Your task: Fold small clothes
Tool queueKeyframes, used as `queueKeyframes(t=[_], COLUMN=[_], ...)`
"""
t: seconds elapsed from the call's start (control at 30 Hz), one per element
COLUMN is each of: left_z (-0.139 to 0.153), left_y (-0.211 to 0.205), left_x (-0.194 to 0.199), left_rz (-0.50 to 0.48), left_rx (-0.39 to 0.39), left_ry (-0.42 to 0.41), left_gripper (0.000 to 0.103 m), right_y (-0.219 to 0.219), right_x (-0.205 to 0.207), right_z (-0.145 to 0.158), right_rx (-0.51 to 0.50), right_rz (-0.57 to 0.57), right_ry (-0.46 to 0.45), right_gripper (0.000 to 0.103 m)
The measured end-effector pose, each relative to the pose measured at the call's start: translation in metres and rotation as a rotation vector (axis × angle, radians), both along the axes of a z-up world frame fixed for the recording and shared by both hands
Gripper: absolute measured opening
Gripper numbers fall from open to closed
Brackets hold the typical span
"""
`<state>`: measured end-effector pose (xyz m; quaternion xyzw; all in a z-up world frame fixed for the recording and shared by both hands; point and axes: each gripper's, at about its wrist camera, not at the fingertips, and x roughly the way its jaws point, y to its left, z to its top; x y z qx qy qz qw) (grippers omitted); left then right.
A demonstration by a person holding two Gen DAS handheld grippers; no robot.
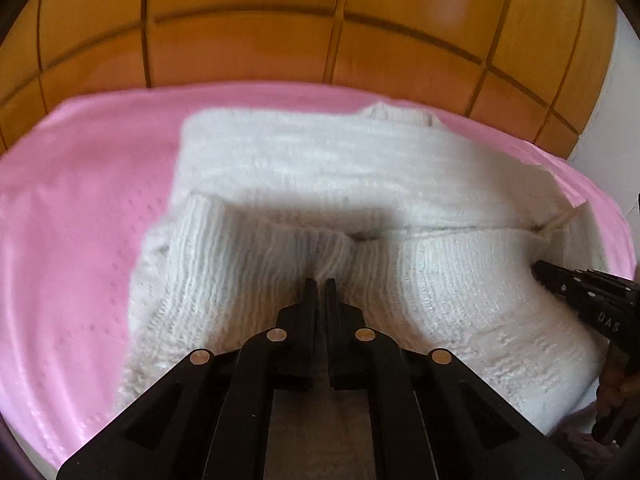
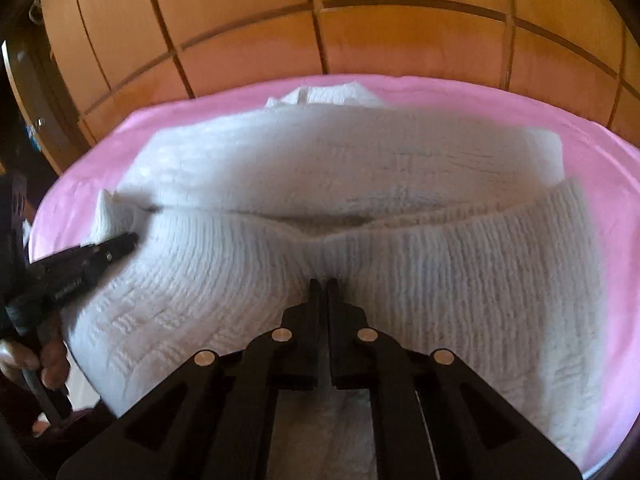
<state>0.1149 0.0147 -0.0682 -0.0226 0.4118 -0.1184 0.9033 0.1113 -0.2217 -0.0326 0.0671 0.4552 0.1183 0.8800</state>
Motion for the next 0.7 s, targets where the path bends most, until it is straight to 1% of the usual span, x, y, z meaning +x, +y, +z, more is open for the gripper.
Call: queueKeyframes(t=[0.1,0.17,0.2,0.23,0.27,0.3,0.33,0.37,0.43,0.47,0.53,0.57,0.63,0.67,0.7], left_z=[0.014,0.023,0.026,0.028,0.028,0.026,0.023,0.021,0.016,0.013,0.006,0.005,0.004,0.005,0.006], left_y=[0.013,0.026,0.033,0.038,0.047,0.053,0.055,0.054,0.053,0.052,0.049,0.046,0.045,0.046,0.047], left_x=[-0.008,-0.016,-0.019,-0.021,-0.022,-0.023,-0.02,-0.017,-0.014,-0.011,-0.006,-0.004,-0.003,-0.004,-0.006], left_rz=[0.012,0.068,0.093,0.114,0.134,0.144,0.134,0.118,0.089,0.061,0.037,0.041,0.036,0.035,0.032], left_rx=[-0.072,-0.046,-0.023,-0.007,0.001,0.002,0.01,0.016,0.045,0.053,0.066,0.071,0.068,0.066,0.064], left_ry=[0.005,-0.037,-0.05,-0.06,-0.073,-0.083,-0.069,-0.056,-0.056,-0.051,-0.035,-0.037,-0.045,-0.052,-0.055], left_gripper=[0.007,0.009,0.016,0.046,0.07,0.071,0.071,0.071,0.07,0.06,0.05,0.047,0.043,0.039,0.037], right_y=[-0.007,-0.009,-0.009,-0.012,-0.009,-0.01,-0.01,-0.012,-0.021,-0.029,-0.047,-0.057,-0.076,-0.08,-0.083], right_x=[-0.001,-0.002,-0.002,-0.004,-0.004,-0.005,-0.006,-0.01,-0.013,-0.015,-0.02,-0.022,-0.023,-0.022,-0.018], right_z=[0.001,0.003,0.004,0.007,0.011,0.016,0.023,0.03,0.043,0.049,0.059,0.062,0.062,0.059,0.057], right_rx=[0.028,0.042,0.044,0.047,0.055,0.065,0.069,0.063,0.051,0.032,-0.032,-0.057,-0.118,-0.132,-0.139], right_rz=[-0.007,-0.007,-0.006,-0.003,0.001,0.008,0.014,0.014,-0.003,-0.022,-0.08,-0.109,-0.166,-0.179,-0.188], right_ry=[0.006,0.006,0.005,0.002,-0.002,-0.009,-0.023,-0.045,-0.079,-0.094,-0.128,-0.134,-0.134,-0.129,-0.121], right_gripper=[0.003,0.005,0.006,0.007,0.014,0.03,0.038,0.041,0.041,0.042,0.046,0.048,0.048,0.048,0.049])
